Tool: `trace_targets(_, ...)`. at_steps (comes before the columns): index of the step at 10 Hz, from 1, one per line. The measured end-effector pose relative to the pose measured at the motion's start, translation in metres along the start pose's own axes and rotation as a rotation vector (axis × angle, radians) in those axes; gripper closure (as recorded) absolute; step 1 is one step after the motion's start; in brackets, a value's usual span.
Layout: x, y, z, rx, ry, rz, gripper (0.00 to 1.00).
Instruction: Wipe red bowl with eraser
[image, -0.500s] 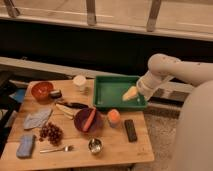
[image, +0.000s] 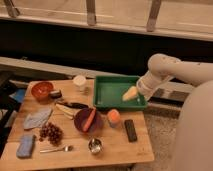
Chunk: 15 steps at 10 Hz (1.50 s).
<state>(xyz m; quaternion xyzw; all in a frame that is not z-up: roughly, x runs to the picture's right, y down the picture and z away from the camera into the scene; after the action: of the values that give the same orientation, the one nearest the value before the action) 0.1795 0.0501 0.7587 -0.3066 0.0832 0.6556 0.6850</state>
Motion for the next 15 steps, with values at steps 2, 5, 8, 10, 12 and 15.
trace_targets(2, 0.000, 0.000, 0.000, 0.000, 0.000, 0.000, 0.20)
trace_targets(5, 0.000, 0.000, 0.000, 0.000, 0.000, 0.000, 0.20)
trace_targets(8, 0.000, 0.000, 0.000, 0.000, 0.000, 0.000, 0.20)
trace_targets(10, 0.000, 0.000, 0.000, 0.000, 0.000, 0.000, 0.20)
trace_targets(12, 0.000, 0.000, -0.001, 0.003, 0.000, -0.004, 0.20)
trace_targets(15, 0.024, 0.009, 0.004, 0.048, 0.033, -0.025, 0.20)
